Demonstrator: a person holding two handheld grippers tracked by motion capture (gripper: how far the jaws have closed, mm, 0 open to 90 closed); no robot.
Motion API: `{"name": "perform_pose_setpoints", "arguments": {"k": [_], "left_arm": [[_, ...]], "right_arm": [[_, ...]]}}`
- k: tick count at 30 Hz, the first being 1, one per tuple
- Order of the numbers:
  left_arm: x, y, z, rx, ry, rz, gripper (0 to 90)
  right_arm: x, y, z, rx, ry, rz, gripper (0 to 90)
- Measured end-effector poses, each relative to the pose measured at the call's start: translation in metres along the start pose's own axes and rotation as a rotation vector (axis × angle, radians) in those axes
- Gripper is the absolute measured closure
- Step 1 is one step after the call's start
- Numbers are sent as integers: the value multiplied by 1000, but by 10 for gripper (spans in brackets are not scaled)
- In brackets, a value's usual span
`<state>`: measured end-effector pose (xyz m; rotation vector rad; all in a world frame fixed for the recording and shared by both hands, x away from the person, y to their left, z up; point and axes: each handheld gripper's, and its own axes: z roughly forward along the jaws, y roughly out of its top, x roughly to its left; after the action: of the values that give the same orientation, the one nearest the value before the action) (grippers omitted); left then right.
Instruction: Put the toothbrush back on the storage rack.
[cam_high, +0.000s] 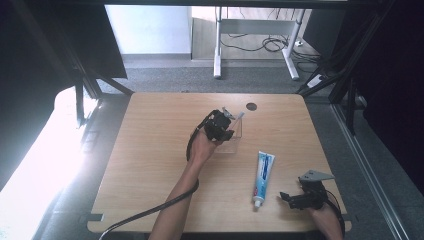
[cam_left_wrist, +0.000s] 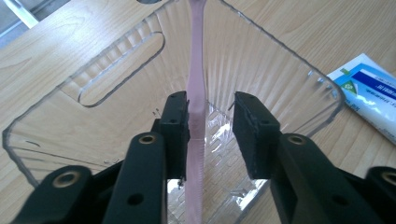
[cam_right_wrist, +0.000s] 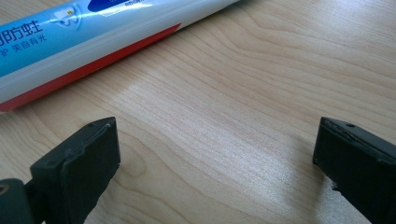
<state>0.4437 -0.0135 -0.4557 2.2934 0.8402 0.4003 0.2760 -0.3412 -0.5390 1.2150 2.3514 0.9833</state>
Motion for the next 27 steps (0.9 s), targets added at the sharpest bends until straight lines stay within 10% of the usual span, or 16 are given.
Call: {"name": "perform_pose_setpoints", "arguments": {"k": [27], "left_arm": [[6, -1, -41, -59, -49, -54, 191]], "right_arm": [[1, 1, 0, -5, -5, -5, 12]]}}
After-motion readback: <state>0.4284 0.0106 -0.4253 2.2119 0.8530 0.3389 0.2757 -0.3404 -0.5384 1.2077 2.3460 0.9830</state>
